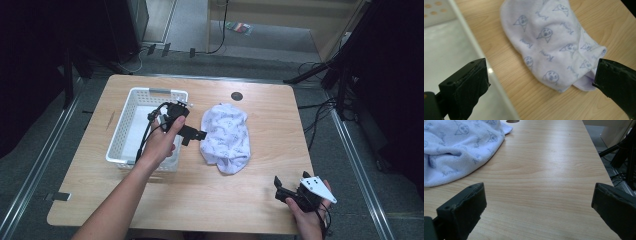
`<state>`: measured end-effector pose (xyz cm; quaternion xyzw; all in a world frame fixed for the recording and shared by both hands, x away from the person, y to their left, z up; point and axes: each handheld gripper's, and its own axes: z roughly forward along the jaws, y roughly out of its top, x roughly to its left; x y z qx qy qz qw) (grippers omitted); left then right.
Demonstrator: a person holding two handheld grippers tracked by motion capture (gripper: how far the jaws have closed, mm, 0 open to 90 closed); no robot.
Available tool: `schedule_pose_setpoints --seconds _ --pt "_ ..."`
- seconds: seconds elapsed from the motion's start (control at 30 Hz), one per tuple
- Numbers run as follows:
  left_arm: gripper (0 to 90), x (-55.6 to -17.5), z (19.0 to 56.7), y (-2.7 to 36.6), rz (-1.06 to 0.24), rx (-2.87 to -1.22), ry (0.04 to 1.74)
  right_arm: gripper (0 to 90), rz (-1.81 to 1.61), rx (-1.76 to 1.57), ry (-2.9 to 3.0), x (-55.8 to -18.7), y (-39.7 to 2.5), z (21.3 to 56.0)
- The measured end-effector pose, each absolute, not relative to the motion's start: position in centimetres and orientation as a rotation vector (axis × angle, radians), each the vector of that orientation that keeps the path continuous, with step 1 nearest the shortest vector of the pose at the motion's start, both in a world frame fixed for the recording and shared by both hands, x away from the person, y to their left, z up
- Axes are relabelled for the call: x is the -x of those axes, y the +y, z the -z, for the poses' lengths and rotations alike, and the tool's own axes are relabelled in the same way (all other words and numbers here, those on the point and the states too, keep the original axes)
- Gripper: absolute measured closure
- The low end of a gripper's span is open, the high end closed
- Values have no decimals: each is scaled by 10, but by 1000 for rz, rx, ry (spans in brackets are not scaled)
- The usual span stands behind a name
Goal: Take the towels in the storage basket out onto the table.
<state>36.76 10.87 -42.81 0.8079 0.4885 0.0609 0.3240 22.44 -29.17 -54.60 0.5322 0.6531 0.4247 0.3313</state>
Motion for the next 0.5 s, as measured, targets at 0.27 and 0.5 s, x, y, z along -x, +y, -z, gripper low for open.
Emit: schedule_pose_setpoints --seconds 0.27,0.5 --pt "0 -355 422 142 -232 -2084 1309 0 -1107 -1394 1708 -224 -292 546" --pt "0 -345 424 171 -296 -2051 1336 0 -1099 -1397 1705 -224 -291 546"
